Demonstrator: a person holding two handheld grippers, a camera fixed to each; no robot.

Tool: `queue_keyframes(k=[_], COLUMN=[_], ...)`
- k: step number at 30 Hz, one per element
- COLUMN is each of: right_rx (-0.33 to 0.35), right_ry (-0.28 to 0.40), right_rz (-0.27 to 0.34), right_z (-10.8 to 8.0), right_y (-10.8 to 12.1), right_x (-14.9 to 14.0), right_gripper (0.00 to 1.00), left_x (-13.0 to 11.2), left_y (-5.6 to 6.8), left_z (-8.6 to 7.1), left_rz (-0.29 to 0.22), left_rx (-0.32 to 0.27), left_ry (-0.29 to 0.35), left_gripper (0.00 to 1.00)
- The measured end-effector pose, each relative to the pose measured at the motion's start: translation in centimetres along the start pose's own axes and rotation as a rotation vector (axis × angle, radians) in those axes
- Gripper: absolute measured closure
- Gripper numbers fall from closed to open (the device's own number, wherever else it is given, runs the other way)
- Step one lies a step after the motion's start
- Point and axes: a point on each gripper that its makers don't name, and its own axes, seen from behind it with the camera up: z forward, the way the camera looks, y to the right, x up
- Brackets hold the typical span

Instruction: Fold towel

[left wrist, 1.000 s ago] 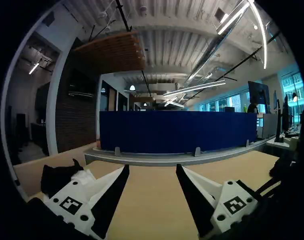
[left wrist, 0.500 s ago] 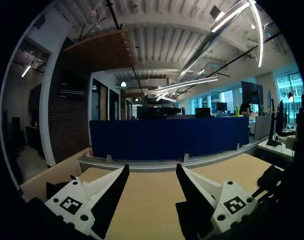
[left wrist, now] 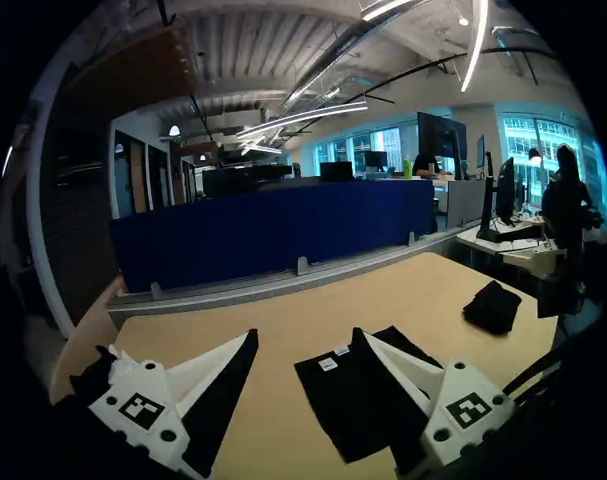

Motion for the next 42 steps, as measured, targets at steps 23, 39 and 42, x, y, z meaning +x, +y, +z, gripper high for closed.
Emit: queue_keyframes(k=[23, 39, 42], right_rx=[0.146, 0.204, 0.210], right_ry=[-0.215, -0.372, -0.408], right_rz=[-0.018, -0.005, -0.006], right_z=[2.3, 3.0, 3.0], right_y=[-5.2, -7.8, -8.1], right_x=[-10.5, -21.0, -22.9], right_gripper=[0.00, 0.00, 0.00], left_x=[-13.1, -24.2, -25.9], left_y=[4.0, 6.9, 7.2], left_z=[2.0, 2.6, 2.7], left_rz=[0.044, 0.017, 0.020], left_rx=[-0.129, -0.226, -0.236], left_ry=[-0.238, -0.425, -0.458], left_gripper=[0.14, 0.14, 0.14])
